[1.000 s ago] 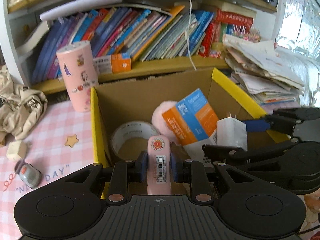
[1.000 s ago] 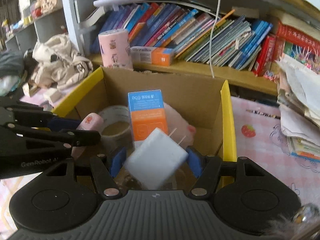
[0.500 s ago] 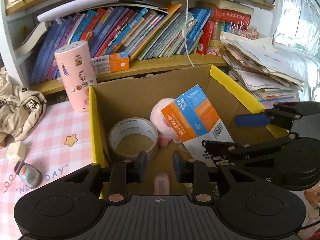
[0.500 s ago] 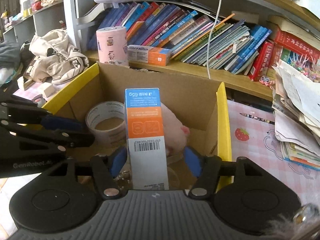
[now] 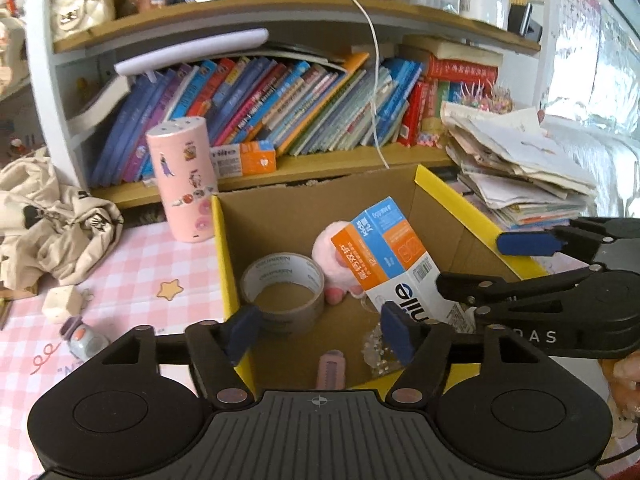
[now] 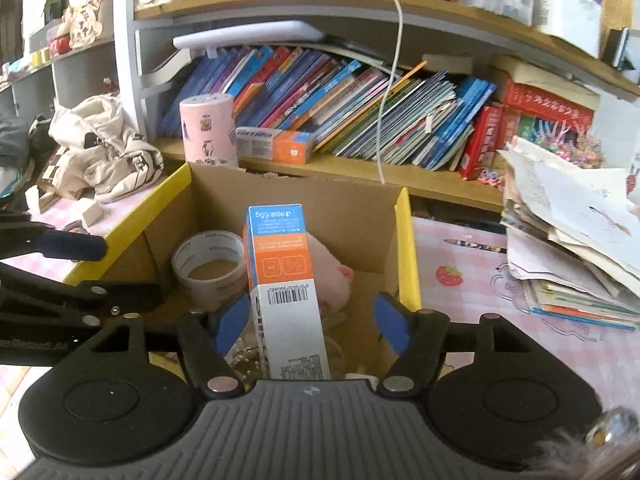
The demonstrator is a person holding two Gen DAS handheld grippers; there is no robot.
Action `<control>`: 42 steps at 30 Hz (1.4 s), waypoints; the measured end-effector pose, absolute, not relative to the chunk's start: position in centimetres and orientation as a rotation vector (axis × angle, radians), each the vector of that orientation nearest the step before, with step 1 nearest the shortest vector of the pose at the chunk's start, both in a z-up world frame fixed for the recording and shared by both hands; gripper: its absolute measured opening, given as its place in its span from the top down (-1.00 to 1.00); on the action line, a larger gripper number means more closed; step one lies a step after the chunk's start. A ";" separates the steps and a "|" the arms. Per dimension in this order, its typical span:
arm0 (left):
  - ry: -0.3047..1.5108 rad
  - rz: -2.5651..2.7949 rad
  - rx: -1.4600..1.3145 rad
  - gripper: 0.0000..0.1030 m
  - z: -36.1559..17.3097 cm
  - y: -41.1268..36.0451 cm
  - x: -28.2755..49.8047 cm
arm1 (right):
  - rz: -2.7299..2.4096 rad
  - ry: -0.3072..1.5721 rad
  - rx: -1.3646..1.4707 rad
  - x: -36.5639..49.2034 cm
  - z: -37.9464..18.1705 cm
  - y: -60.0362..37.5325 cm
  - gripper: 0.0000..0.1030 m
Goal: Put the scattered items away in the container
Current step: 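Lower the eraser and charger into the yellow box and open both grippers, then withdraw both tools up and back from the yellow box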
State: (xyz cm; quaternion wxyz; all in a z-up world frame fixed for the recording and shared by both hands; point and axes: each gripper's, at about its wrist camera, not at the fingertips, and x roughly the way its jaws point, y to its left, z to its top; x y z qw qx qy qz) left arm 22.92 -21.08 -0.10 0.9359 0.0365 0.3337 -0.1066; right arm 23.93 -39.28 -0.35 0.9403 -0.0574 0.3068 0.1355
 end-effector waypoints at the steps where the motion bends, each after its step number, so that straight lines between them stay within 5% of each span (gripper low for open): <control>1: 0.673 -0.213 0.070 -0.41 0.0 -20.9 22.5 | 0.270 0.621 -0.115 23.6 -0.2 -39.3 -0.34; 42: 0.679 -0.181 0.000 -0.60 -0.4 -8.7 8.2 | 0.197 0.678 -0.101 8.7 -0.9 -26.9 -0.69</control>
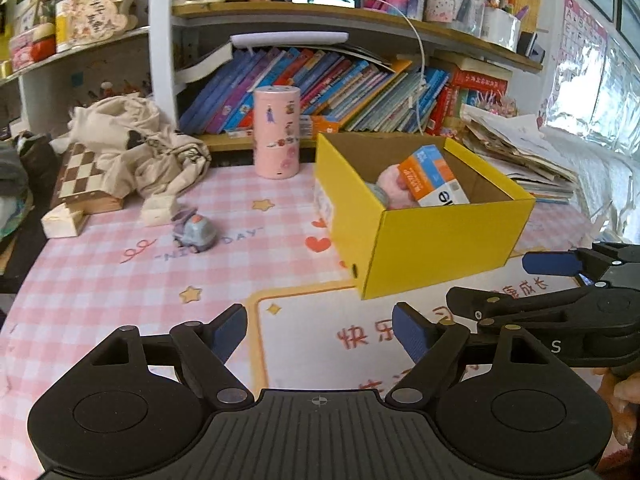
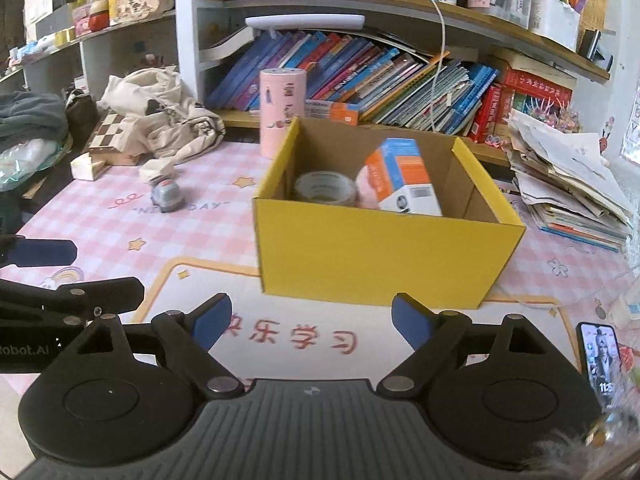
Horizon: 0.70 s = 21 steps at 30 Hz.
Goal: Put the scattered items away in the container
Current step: 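Withdraw both tools up and back from the yellow box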
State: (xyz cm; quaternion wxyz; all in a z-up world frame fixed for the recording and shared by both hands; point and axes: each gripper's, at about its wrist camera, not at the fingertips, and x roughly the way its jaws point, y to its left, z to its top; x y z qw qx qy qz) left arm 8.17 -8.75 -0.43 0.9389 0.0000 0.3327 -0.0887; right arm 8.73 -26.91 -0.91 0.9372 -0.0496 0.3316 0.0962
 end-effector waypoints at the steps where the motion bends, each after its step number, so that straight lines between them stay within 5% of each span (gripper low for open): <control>1: 0.677 -0.176 -0.001 -0.61 -0.4 -8.3 7.8 | 0.198 0.677 -0.102 8.5 -0.9 -26.5 -0.69; 21: 0.651 -0.045 -0.048 -0.63 0.2 -0.1 3.0 | 0.304 0.656 -0.147 5.2 -0.6 -18.0 -0.84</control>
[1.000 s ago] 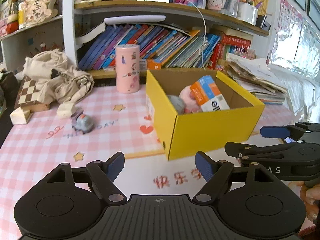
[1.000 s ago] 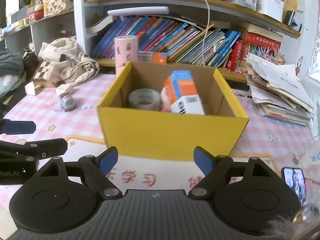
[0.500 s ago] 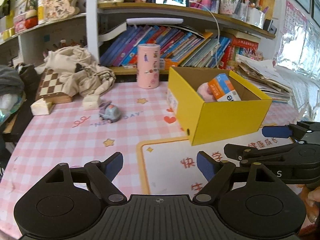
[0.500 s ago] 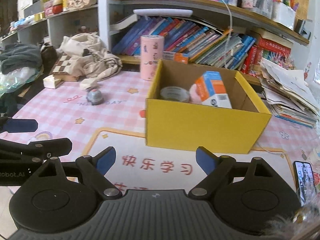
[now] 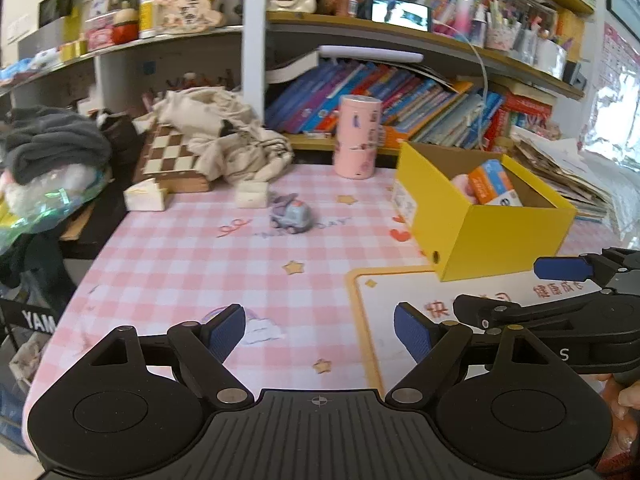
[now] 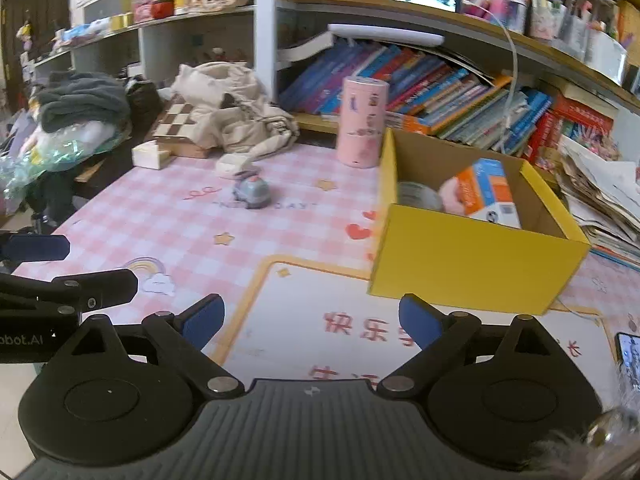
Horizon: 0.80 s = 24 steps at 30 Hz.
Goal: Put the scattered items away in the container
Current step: 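Withdraw both tools up and back from the yellow box, then move the right tool to the grey toy car and close around it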
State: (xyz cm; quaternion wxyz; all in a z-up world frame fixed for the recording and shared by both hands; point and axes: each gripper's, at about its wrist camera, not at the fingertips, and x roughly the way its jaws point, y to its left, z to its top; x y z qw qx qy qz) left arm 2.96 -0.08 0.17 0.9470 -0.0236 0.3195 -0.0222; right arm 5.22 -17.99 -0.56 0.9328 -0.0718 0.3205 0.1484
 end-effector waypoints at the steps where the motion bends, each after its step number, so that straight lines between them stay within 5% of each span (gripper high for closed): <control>1: 0.649 -0.037 -0.052 -0.63 0.2 0.3 2.7 | 0.311 0.653 -0.151 5.1 -0.5 -17.6 -0.84; 24: 0.639 0.016 -0.116 -0.63 0.0 4.4 1.3 | 0.354 0.655 -0.198 4.1 -0.2 -13.5 -0.84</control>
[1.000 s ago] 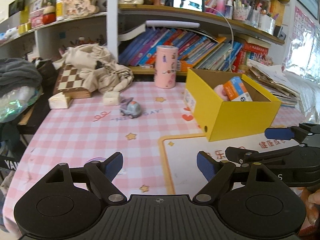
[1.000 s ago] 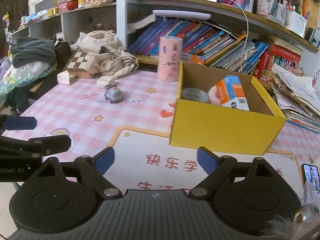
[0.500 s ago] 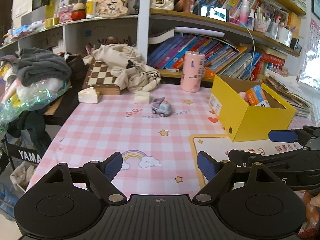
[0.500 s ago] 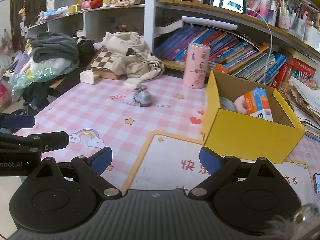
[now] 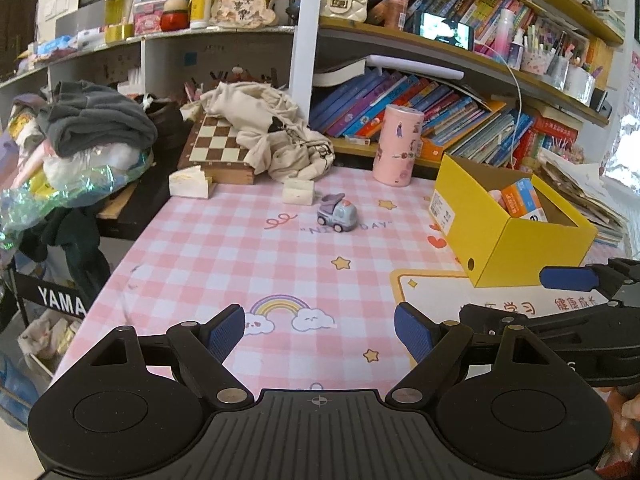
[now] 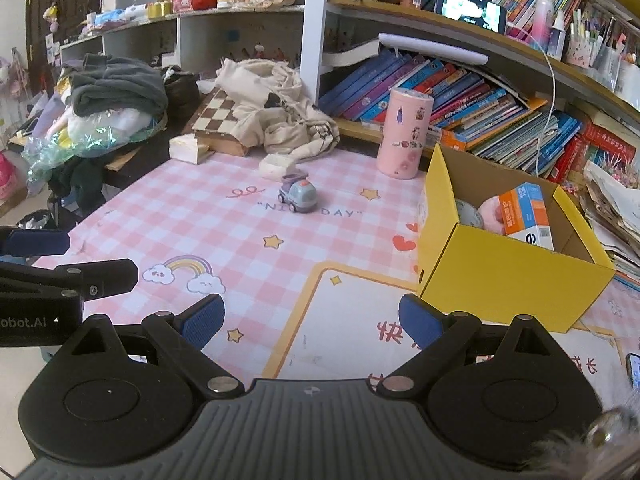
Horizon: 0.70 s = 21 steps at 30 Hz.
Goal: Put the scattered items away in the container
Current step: 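Move the right tool to the grey toy car and close around it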
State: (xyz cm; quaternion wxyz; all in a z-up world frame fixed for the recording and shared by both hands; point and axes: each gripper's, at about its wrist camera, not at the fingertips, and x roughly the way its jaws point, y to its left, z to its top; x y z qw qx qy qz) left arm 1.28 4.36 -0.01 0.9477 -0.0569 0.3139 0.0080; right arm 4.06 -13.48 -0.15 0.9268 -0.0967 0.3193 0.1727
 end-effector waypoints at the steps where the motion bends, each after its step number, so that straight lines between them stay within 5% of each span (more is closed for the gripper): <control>1: 0.643 0.017 -0.122 -0.63 -0.1 4.4 1.4 | 0.355 0.661 -0.199 4.2 -0.2 -13.5 -0.84; 21: 0.700 0.113 -0.125 -0.63 -1.5 6.3 8.7 | 0.477 0.706 -0.221 13.3 -2.2 -11.1 -0.83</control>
